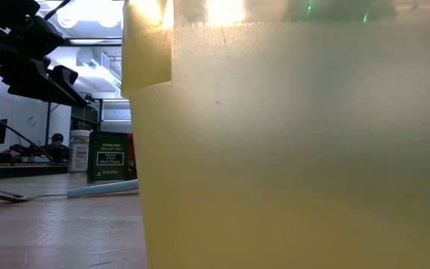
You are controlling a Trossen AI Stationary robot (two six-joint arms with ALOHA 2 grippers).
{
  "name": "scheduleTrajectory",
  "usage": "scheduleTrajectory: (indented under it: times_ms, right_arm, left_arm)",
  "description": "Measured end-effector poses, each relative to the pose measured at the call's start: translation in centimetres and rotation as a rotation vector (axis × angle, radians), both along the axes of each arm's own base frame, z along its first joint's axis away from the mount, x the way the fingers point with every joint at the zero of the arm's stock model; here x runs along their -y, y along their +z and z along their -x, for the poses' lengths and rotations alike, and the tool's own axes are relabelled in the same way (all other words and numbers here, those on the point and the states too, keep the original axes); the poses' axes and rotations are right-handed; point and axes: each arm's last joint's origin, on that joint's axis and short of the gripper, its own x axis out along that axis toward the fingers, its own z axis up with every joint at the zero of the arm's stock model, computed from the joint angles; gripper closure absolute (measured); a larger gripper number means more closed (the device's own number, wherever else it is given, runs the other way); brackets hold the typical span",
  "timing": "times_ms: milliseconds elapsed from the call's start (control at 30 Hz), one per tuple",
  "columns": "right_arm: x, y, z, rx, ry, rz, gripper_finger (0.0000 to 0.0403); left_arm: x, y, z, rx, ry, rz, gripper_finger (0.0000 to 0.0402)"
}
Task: Pick & Place Food Item
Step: Put the blue noodle pack into the blue bin
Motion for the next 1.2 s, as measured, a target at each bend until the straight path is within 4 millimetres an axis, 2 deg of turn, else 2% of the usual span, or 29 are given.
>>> scheduleTrajectory:
  times_ms: [233,600,933,1200]
  right_arm:
    - [-1.6,2.6,-0.4,-0.007,0.051,0.155,0.0391]
    - [-5.1,8.3,0.5,-0.031,0.109,0.157,0.0391]
    - [-9.6,12.6,2.8,-0.009,0.183,0.036,0.0391]
    - [-12.2,13.4,5.3,0.032,0.205,-0.167,0.0391]
  left_arm:
    - [0.0,0.0,0.0,0.000,0.000,0.000,0.0220]
    - [0.0,0.0,0.0,0.000,0.000,0.000,0.0220]
    - [0.0,0.0,0.0,0.000,0.000,0.000,0.0220]
    - [0.0,0.0,0.0,0.001,0.000,0.000,0.0220]
